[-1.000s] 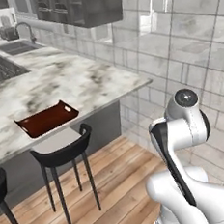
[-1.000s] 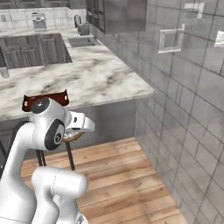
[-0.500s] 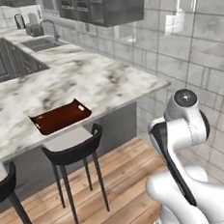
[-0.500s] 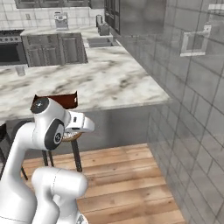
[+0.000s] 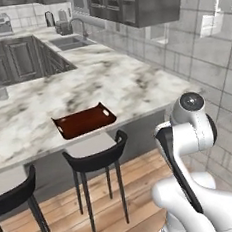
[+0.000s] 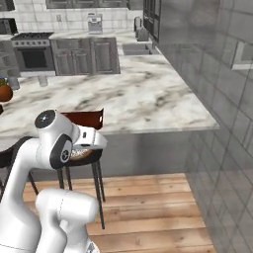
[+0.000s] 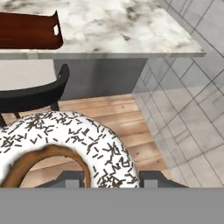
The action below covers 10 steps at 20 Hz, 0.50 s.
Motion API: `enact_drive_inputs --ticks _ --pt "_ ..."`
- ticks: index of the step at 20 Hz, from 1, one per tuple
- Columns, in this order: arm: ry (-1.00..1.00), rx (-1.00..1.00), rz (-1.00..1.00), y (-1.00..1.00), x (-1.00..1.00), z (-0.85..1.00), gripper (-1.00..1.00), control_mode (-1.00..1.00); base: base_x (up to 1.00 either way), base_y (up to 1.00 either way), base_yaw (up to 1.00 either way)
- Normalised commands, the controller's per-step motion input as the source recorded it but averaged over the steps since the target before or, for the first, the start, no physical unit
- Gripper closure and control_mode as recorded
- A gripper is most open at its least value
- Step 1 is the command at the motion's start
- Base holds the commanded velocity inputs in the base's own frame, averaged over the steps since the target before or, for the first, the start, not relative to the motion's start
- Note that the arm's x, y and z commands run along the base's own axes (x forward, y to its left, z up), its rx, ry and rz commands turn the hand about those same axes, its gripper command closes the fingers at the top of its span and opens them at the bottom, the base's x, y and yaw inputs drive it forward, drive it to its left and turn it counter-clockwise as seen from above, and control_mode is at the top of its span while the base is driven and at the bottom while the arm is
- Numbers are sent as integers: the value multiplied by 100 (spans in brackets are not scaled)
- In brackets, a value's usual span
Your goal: Take the donut and cake from the fridge and place them on the empty tray on the dining counter.
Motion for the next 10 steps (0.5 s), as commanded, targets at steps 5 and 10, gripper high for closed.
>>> enact_drive_inputs --ticks 5,10 --pt "0 0 0 0 0 0 100 100 42 -13 26" --pt "0 0 0 0 0 0 100 100 33 -16 25"
